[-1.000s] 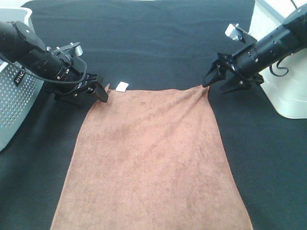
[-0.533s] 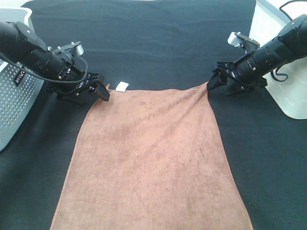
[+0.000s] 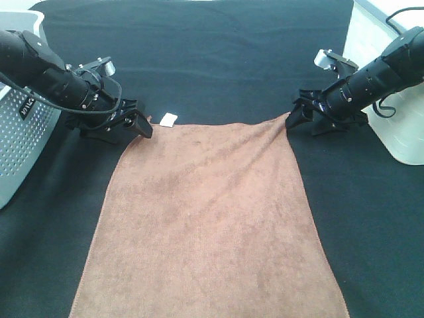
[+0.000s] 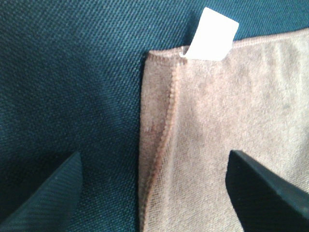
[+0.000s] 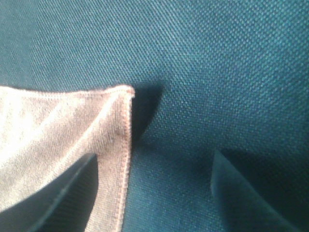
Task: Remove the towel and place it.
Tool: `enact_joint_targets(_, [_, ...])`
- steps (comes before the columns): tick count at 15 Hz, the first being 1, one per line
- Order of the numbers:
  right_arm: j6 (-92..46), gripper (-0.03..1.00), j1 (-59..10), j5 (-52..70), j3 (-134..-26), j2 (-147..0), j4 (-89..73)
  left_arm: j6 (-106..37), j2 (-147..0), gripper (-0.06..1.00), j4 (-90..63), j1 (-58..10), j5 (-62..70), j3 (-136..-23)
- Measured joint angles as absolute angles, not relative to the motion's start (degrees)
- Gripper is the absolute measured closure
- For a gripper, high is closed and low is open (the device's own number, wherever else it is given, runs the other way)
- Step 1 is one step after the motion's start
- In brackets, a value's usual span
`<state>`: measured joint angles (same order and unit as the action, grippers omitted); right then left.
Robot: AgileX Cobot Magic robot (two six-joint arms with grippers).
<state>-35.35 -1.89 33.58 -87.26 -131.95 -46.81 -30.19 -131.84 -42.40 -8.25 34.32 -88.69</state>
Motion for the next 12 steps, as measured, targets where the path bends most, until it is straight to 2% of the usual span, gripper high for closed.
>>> enact_joint_targets(4, [-35.35,0.31,-4.18,30.42,-87.26,-132.12,-47.27,-30.19,-131.95,0.19,-43.66,-8.94,34.15,-88.69])
enact_joint_targets(9, [-35.35,0.32,-8.37,29.11,-87.32,-132.24,-47.33,-30.19,-132.18,0.19,-43.89,-14.38,30.6,-88.69])
enact_joint_targets(10, [-35.35,0.34,-8.37,28.93,-87.32,-132.3,-47.15,-30.19,-132.3,0.22,-43.95,-14.84,29.68,-88.69])
enact_joint_targets(12, [-34.61,0.46,-8.42,28.02,-87.32,-132.35,-45.66,-30.19,-132.53,0.33,-43.89,-15.07,28.93,-88.69])
